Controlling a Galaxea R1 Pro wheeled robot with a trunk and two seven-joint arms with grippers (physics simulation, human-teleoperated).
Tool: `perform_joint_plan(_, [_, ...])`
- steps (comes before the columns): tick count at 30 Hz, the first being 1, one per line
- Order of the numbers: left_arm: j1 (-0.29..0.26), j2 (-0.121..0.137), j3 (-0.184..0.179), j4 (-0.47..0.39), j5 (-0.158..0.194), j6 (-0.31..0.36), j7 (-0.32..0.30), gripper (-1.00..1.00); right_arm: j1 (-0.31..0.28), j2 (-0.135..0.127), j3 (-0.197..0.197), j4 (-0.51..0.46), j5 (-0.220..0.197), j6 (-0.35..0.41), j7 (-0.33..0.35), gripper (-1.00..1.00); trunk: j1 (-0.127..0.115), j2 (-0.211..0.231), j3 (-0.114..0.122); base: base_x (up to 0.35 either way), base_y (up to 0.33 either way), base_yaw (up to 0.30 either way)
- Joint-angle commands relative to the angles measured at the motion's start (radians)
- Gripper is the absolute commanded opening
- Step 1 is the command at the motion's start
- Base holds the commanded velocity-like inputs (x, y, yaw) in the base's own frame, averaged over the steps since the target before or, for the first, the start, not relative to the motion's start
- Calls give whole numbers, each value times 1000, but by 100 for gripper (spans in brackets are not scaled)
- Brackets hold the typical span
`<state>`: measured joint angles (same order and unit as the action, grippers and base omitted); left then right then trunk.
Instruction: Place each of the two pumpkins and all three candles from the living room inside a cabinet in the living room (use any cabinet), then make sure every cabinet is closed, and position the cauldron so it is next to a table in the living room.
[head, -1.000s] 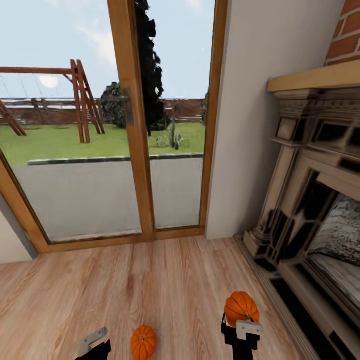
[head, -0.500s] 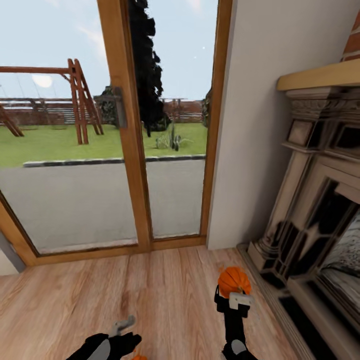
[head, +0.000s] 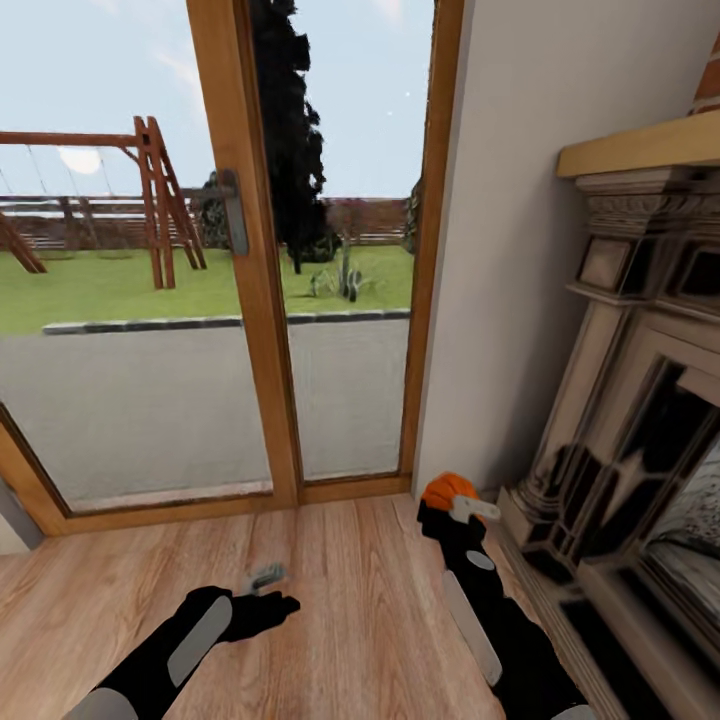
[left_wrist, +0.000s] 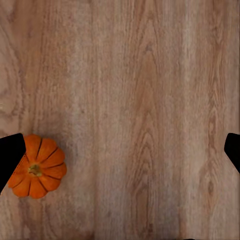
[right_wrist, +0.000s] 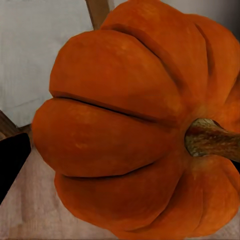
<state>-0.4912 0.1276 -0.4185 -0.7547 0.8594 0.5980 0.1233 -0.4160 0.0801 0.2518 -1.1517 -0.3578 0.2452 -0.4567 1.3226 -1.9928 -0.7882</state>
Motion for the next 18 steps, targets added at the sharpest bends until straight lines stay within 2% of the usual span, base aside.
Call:
perform_joint_plan(1, [-1, 3, 3, -2, 11, 0, 13, 100, 1, -5, 2, -25, -18, 21, -6, -100, 4, -8, -4, 4, -1, 0])
perform_joint_plan(4, [-1, 5, 11, -3, 11, -4, 68, 100, 5, -12, 1, -83, -28, 41, -6, -100, 15, -29, -14, 2, -1, 0])
perform_joint_plan(5, [-1, 5, 12, -3, 10, -10, 109, 100, 8, -15, 0, -112, -30, 45, -7, -100, 19, -36, -17, 0, 0, 0])
perform_joint_plan(7, [-1, 4, 13, -2, 10, -25, 188, 100, 27, -30, 0, -176, -32, 52, -8, -100, 27, -50, -23, 0, 0, 0])
perform_joint_plan(9, [-1, 3, 13, -2, 10, -35, 232, 100, 56, -49, 0, -240, -33, 67, -8, -100, 35, -64, -29, 0, 0, 0])
perform_joint_plan(11, [-1, 2, 12, 0, 10, -39, 249, 100, 80, -60, 0, -292, -38, 79, -8, -100, 42, -78, -36, 0, 0, 0])
perform_joint_plan(12, [-1, -1, 10, 3, 11, -43, 258, 100, 100, -65, 1, -323, -59, 86, -8, -100, 46, -85, -39, 0, 0, 0])
perform_joint_plan(15, [-1, -4, 6, 11, 12, -44, 260, 100, 107, -67, 1, -334, -77, 90, -8, -100, 58, -106, -48, 0, 0, 0])
perform_joint_plan(18, [-1, -15, 3, 57, 10, -45, 262, 100, 110, -67, 2, -339, -85, 104, -8, -100, 69, -127, -58, 0, 0, 0])
